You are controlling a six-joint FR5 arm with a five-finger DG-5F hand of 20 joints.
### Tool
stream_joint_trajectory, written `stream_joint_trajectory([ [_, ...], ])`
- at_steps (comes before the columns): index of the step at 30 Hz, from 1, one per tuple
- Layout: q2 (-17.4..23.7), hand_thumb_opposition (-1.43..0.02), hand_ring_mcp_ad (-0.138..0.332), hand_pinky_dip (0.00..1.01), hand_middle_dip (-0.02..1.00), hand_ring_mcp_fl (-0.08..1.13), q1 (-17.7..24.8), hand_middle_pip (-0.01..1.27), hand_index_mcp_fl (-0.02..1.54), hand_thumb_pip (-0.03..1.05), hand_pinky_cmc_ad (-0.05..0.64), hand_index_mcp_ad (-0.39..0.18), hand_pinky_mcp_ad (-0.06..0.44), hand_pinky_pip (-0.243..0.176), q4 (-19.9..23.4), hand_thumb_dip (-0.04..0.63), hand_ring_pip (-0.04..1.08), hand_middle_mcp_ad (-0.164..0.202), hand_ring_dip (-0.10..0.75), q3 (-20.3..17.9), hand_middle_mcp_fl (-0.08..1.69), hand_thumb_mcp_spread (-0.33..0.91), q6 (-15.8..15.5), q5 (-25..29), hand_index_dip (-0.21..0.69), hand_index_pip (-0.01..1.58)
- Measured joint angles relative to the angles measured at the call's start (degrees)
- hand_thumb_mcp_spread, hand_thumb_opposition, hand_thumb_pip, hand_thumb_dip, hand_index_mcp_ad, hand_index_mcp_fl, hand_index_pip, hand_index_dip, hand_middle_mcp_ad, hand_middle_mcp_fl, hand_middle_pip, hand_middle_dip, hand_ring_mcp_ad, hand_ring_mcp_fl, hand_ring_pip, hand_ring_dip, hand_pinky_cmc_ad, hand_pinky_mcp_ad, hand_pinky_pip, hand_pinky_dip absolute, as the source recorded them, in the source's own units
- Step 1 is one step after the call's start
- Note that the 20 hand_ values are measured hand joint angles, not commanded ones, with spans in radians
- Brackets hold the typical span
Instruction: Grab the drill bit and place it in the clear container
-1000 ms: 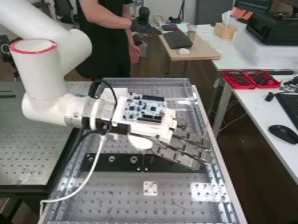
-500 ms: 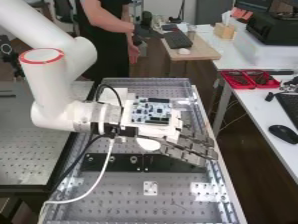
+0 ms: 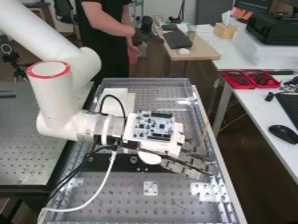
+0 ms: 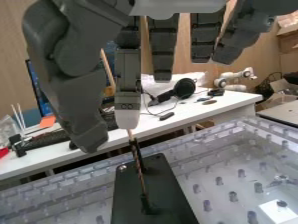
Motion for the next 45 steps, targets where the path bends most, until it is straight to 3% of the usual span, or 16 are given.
stream_joint_trajectory([
  [6,-0.33,-0.83,0.215,0.18,0.17,0.03,0.03,0.13,0.29,0.54,0.278,-0.040,0.164,-0.091,1.71,0.234,0.09,0.093,-0.021,-0.67,0.20,0.51,3.06,2.01,0.227,1.37],
  [11,-0.42,-0.83,0.215,0.18,0.17,0.03,0.47,0.13,0.29,0.54,0.278,-0.040,0.164,-0.091,3.30,0.237,0.09,0.093,-0.021,-1.37,0.20,0.51,3.81,3.10,0.227,1.37],
  [45,-2.58,-0.84,0.199,0.18,0.19,0.06,-0.23,0.13,0.35,0.55,0.314,-0.056,0.164,-0.091,5.13,0.236,0.09,0.091,-0.019,-0.59,0.21,0.51,-0.52,1.92,0.211,1.37],
])
